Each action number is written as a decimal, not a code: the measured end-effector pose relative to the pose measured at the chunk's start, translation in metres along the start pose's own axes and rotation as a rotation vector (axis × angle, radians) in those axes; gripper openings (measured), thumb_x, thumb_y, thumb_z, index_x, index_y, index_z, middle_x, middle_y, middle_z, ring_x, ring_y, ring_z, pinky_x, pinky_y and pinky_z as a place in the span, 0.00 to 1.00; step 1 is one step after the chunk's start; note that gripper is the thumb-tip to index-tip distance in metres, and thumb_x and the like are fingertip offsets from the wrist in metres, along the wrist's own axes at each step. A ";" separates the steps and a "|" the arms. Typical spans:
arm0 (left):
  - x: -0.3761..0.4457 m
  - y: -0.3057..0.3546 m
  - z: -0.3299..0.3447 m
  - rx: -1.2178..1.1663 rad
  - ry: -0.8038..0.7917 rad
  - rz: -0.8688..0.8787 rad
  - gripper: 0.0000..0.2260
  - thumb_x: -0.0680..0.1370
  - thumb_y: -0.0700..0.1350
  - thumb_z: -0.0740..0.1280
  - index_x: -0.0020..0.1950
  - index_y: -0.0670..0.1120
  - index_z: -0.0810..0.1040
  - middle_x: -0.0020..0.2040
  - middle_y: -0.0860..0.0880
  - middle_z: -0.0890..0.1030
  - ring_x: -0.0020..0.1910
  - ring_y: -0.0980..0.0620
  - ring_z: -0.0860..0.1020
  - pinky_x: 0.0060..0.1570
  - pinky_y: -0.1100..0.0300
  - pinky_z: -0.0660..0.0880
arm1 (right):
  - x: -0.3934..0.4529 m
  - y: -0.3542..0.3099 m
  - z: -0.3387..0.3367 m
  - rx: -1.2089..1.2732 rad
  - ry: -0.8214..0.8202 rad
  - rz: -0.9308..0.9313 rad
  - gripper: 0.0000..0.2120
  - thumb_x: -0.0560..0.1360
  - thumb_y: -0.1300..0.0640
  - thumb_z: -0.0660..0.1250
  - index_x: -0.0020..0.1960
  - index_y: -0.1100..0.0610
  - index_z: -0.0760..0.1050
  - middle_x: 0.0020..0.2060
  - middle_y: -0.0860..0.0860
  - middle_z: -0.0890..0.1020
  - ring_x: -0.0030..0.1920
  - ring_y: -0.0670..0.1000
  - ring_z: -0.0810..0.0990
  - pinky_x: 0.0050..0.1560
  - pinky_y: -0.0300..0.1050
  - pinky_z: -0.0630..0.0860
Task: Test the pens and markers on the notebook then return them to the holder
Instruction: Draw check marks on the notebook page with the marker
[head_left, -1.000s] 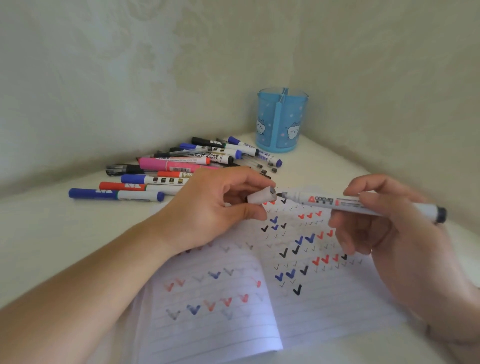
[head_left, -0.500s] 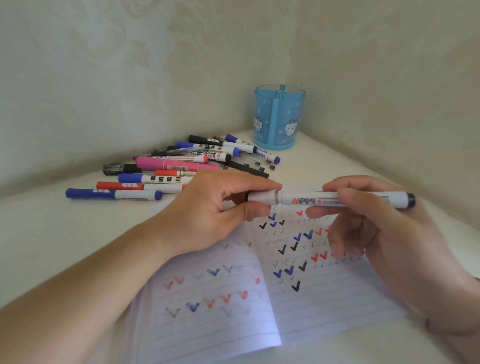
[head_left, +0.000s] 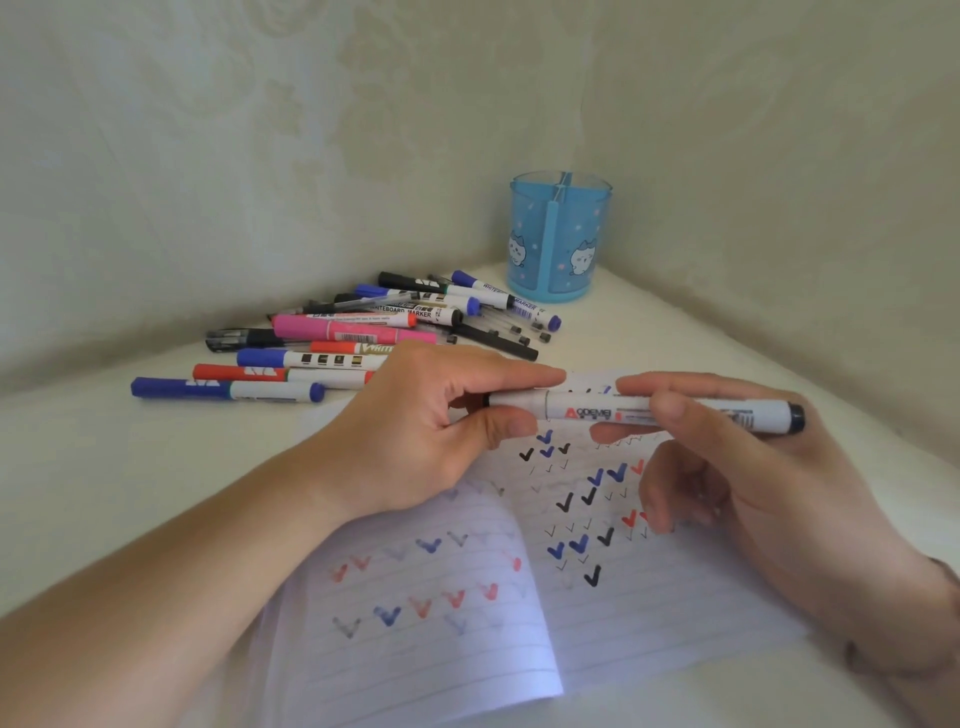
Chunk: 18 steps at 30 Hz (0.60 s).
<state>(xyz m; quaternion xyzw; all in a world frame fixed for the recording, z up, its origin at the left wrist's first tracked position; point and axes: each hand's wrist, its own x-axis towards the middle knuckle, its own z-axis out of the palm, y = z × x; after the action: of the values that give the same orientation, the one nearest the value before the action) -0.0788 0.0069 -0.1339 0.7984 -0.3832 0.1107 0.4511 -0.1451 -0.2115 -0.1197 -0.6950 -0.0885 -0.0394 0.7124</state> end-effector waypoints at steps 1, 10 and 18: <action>0.000 0.000 0.000 -0.002 0.001 -0.010 0.17 0.74 0.46 0.71 0.63 0.49 0.77 0.53 0.62 0.81 0.52 0.65 0.81 0.52 0.71 0.74 | 0.000 0.001 0.000 -0.002 -0.009 -0.001 0.11 0.66 0.49 0.69 0.45 0.51 0.85 0.41 0.59 0.86 0.22 0.57 0.74 0.25 0.41 0.62; -0.003 0.002 0.003 -0.171 -0.071 -0.070 0.13 0.75 0.42 0.69 0.59 0.48 0.81 0.34 0.49 0.82 0.28 0.56 0.77 0.32 0.67 0.72 | -0.001 0.002 -0.001 -0.067 -0.061 -0.040 0.10 0.67 0.49 0.69 0.45 0.50 0.85 0.40 0.56 0.86 0.22 0.57 0.76 0.24 0.40 0.64; -0.003 0.010 0.005 0.147 0.123 0.249 0.10 0.75 0.35 0.71 0.56 0.38 0.82 0.44 0.50 0.84 0.39 0.62 0.80 0.41 0.70 0.76 | -0.001 0.002 0.006 -0.002 -0.020 0.018 0.09 0.66 0.50 0.71 0.45 0.48 0.85 0.41 0.56 0.87 0.20 0.56 0.74 0.27 0.42 0.62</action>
<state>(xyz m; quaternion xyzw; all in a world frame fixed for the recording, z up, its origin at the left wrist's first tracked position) -0.0887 0.0012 -0.1317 0.7675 -0.4416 0.2420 0.3967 -0.1460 -0.2058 -0.1218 -0.6969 -0.0893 -0.0260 0.7111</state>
